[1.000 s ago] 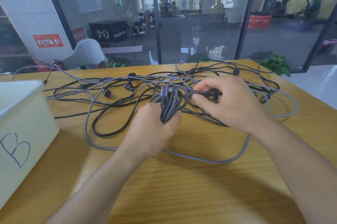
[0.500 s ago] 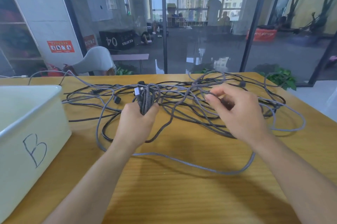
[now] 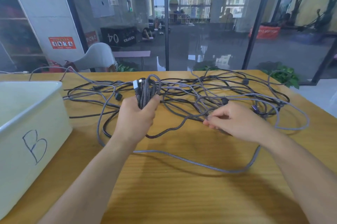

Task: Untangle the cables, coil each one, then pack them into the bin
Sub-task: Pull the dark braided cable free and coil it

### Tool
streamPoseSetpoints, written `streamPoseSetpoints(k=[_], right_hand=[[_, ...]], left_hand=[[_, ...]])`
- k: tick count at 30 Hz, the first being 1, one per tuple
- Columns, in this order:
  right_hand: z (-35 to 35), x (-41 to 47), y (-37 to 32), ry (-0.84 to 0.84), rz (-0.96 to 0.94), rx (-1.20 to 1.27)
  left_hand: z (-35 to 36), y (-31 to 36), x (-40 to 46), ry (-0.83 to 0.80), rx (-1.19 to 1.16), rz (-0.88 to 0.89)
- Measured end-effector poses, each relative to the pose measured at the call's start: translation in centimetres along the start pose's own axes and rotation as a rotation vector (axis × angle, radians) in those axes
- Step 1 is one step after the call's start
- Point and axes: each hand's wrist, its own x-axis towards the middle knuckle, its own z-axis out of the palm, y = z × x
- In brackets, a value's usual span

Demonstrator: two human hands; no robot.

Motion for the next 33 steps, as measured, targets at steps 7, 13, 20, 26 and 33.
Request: streamPoseSetpoints(k=[7,13,20,26,33], right_hand=[[-1.1,-0.2,0.8,0.057,-0.098,0.128],[-0.2,0.5,1.7,0.276,-0.037,0.145],[0.3,2.0,4.8,0.271,-0.091,-0.042],[0.5,2.7,5.9,0.442,-0.145,-0.089],[-1.0,1.8,4.9,0.540,-0.231,0.072]], left_hand=[[0.2,0.2,-0.1,0.013,-0.092,-0.015],[0.1,0.3,-0.2,0.008,-0.150,-0.034],[-0.1,0.0,0.0,0.000,-0.140,-0.040],[0.0,0.1,-0.2,-0.009,-0.145,-0.051],[-0.1,0.4,-0.1,0.038,-0.174,-0.065]])
